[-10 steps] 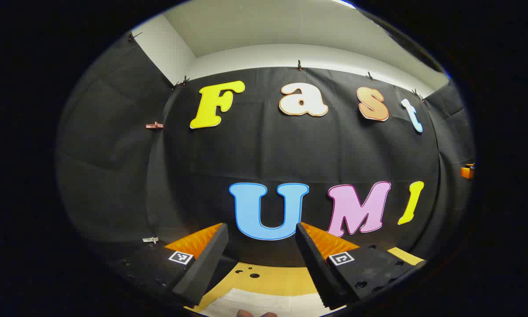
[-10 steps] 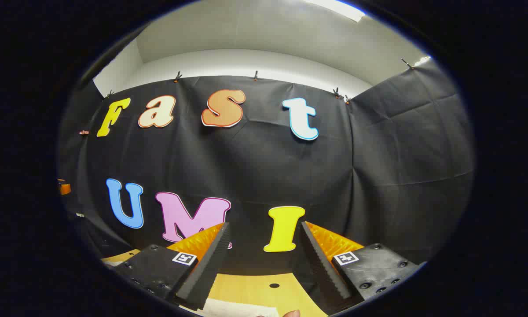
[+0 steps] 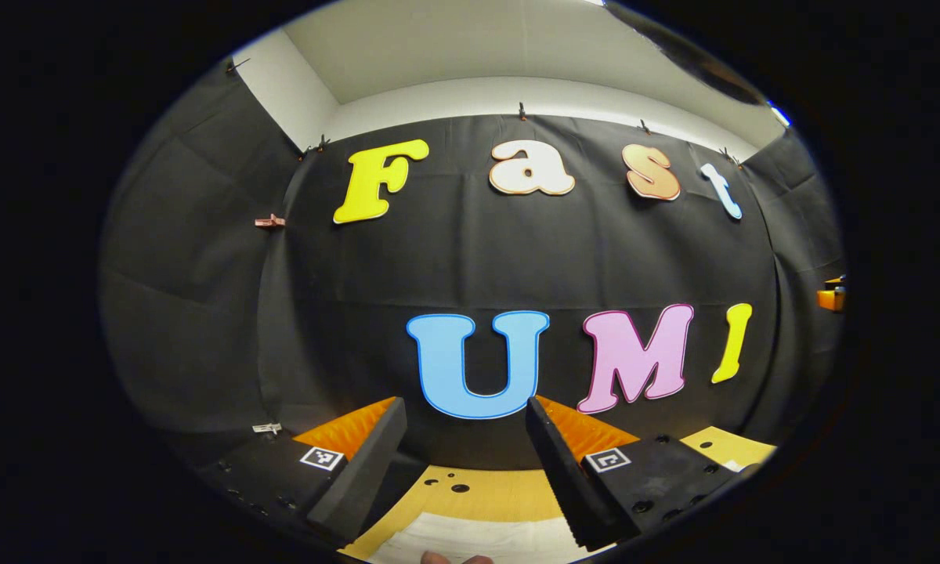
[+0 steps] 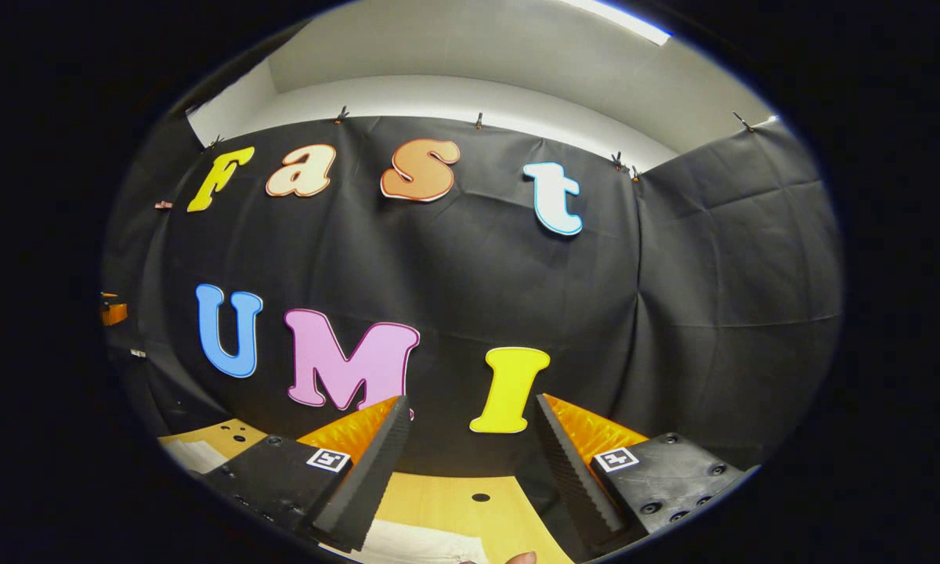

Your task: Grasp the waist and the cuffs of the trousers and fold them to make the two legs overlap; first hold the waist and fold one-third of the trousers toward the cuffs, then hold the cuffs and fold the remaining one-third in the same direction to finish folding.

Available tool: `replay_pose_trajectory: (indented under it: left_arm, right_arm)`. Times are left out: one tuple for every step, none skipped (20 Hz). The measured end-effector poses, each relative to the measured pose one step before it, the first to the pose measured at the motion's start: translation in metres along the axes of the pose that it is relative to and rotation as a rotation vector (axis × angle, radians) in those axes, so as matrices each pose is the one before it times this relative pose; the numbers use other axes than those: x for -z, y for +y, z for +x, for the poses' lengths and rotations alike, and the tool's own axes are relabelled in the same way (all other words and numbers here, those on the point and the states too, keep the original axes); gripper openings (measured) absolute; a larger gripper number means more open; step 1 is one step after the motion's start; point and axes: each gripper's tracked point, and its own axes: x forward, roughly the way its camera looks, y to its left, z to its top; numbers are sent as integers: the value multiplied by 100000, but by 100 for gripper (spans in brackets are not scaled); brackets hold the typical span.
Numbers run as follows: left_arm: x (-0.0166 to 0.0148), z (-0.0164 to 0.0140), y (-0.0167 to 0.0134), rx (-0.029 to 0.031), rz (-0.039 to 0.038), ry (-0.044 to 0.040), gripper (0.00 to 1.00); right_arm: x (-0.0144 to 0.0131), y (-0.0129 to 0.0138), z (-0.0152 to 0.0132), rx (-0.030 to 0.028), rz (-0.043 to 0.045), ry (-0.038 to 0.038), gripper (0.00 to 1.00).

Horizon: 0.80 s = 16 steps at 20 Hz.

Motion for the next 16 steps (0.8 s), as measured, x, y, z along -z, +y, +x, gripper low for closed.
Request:
replay_pose_trajectory:
  left_arm:
    - [909,0,237,50,664,728,96]
    - [906,-63,408,-522,1159,1732,96]
    - [1307,-113,457,-991,1014,2272,96]
    - [1162,-161,276,-474,422,2237,96]
    - [757,-98,52,925,55,744,96]
    - [755,-204,-91,1573,472,448,96]
    - [1358,-294,-24,1369,1889,1209,96]
    - [1685,-189,315,889,2904,2026,96]
    - [1501,-322,272,976,3257,2648,95]
    - [1684,-163,11,1369,3356,2933,95]
    - [1714,-230,48,1404,3324,3598,95]
    - [2014,-121,-80,2277,2726,4178,96]
    - [1842,-195,23,2168,2549,4052,98]
    - [2014,-335,327,1588,2498,3515,98]
    - [1727,-133,312,1549,3002,3029,98]
    - [2022,-62,127,1599,3624,2924,98]
  right_arm:
    - [344,258,-252,-683,-1037,-214,96]
    - [461,270,-185,-884,-1249,73,97]
    - [531,307,-176,-695,-1720,671,97]
    - [888,277,-229,-559,-2218,1260,96]
    - [838,248,-249,-643,-1699,1307,96]
    - [876,360,-285,-788,-1617,1360,97]
    - [793,356,-298,-954,-1469,1407,97]
    - [791,278,-128,-528,-1754,1316,97]
    - [876,90,-157,-254,-1741,1098,97]
    - [882,156,-82,-209,-1536,1314,95]
    - [927,26,-159,214,-1599,1741,96]
    - [793,172,-60,170,-1676,2280,97]
    - [770,107,-3,362,-1754,2239,97]
    - [766,12,-118,517,-1578,1895,97]
    - [624,62,-442,606,-1381,1611,97]
    - [740,6,-574,900,-1083,1549,97]
